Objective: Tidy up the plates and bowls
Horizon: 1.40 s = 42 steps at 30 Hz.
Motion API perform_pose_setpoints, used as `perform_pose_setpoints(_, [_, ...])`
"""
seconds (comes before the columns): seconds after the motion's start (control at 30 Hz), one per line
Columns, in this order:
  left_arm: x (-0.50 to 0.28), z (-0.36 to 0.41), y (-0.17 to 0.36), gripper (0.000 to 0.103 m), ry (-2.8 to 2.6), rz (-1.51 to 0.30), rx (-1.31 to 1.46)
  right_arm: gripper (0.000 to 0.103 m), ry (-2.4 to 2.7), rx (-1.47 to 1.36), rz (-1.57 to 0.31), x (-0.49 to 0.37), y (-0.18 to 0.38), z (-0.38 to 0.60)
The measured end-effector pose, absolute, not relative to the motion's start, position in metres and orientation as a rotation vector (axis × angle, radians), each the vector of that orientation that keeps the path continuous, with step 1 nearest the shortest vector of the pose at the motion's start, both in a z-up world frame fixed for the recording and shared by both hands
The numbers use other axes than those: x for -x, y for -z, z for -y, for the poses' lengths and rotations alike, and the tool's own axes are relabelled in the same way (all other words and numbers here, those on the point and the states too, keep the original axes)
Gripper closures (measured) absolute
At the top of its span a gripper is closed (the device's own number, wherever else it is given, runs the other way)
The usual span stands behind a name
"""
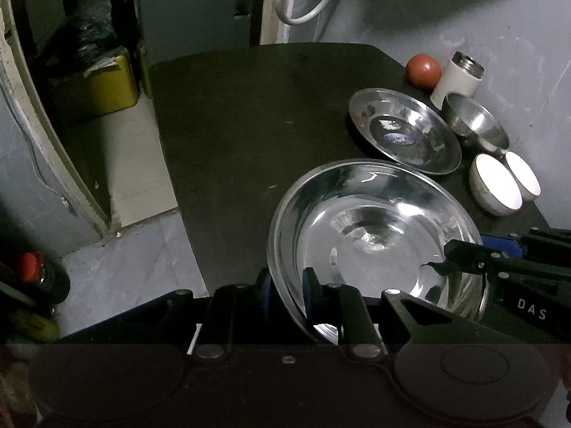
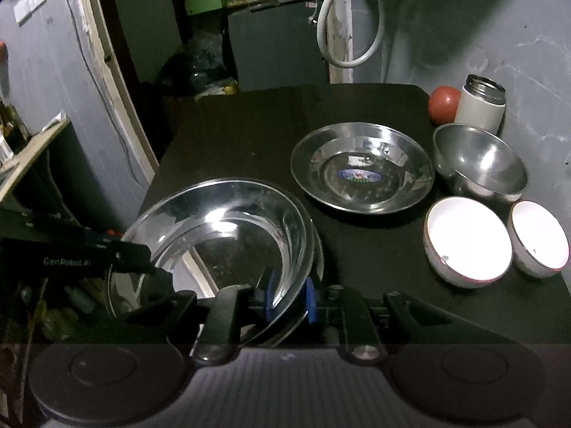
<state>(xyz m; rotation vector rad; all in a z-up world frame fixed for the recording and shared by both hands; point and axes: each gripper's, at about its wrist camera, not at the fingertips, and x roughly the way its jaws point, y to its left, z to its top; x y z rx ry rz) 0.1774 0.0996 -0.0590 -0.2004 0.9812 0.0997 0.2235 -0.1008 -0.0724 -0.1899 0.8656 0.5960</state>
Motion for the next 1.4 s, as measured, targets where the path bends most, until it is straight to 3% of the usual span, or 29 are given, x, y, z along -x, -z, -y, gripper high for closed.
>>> perform_pose_setpoints(0.4, [-0.184, -0.096, 0.067, 0.084, -0.098, -0.997, 0.173, 0.078, -0.577, 0.274, -0.851, -0.221, 0.075, 0.093])
perform_pose_setpoints(0.97, [-0.188, -0.103, 0.069, 0.082, -0.090, -1.012, 0.210, 0.061, -0.561, 0.334, -0.838, -0.220, 0.079, 0.083])
perform_pose_setpoints(1.1, [-0.188, -0.107, 0.062, 0.063, -0.087, -0.987, 0.216, 0.059, -0.559, 0.316, -0.848, -0.223, 0.082, 0.086])
perform_pose_setpoints(1.13, [-0.188, -0.108, 0.059, 0.058, -0.087, -0.977, 0.216, 0.055, -0.558, 0.310, -0.850, -0.224, 0.083, 0.087])
perform_pose_setpoints(1.2, [-0.190, -0.110, 0.053, 0.038, -0.087, -0.954, 0.214, 0.047, -0.552, 0.289, -0.856, -0.227, 0.084, 0.091])
perform_pose_setpoints(1.4, [-0.209, -0.115, 0.041, 0.009, -0.083, -0.891, 0.210, 0.019, -0.516, 0.189, -0.871, -0.232, 0.081, 0.110])
